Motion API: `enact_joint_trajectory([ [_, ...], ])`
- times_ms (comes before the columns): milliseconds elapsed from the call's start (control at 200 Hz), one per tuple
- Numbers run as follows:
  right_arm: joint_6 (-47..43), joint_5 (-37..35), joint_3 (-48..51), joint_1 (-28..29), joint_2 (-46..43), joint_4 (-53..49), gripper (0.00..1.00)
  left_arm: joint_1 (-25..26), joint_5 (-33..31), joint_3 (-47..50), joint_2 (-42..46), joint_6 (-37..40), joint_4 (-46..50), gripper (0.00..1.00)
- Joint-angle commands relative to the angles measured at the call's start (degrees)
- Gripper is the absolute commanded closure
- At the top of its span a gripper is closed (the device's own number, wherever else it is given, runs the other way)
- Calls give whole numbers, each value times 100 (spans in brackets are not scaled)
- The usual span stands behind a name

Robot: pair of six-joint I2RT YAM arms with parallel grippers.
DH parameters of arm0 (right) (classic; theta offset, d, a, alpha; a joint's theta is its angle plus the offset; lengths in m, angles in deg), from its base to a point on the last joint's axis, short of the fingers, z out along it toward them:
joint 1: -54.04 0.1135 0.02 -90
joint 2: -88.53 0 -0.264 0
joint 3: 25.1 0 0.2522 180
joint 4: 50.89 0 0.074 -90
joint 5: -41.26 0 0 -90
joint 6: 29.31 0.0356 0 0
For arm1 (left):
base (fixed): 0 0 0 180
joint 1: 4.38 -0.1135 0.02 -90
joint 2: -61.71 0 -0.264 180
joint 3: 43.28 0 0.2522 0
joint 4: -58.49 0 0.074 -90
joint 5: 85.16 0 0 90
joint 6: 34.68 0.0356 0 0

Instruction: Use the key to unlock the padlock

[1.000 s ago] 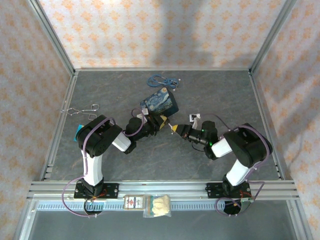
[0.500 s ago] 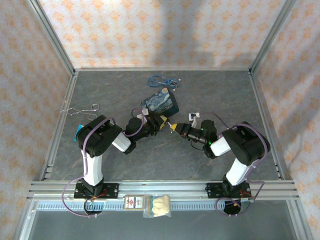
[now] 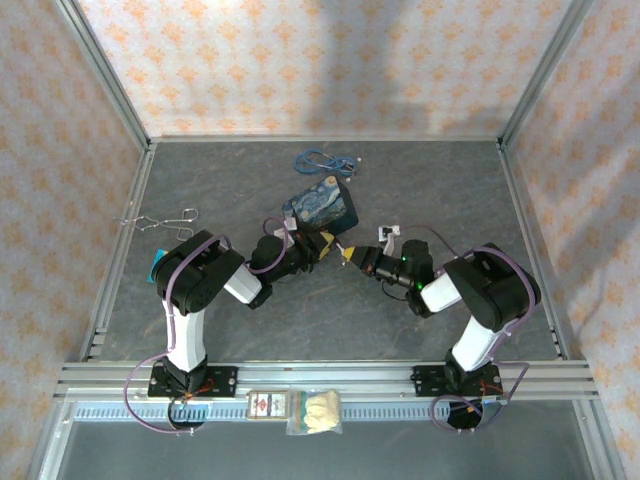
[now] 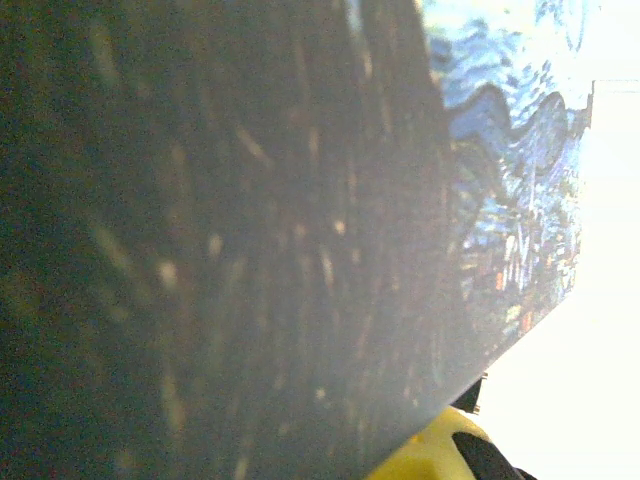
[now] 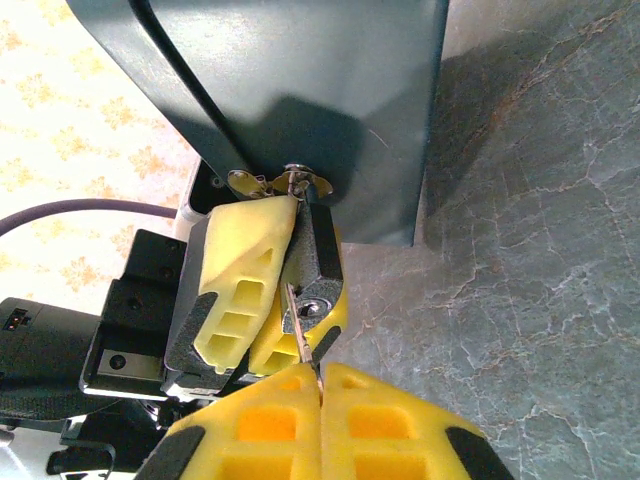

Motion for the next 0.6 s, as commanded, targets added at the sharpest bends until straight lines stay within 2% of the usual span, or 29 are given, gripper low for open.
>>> enact_joint_trajectory([
  [0,-46,-121,91,22,-101,120,100,-13,54,55,-18,-241,-354,100],
  [290,-73,-85,290,28,-529,-39,100,0,26,29,-25,-256,-342,100],
  [596,144,-72,292,107,12,480,100,38,9,2,103,-181,-185,100],
])
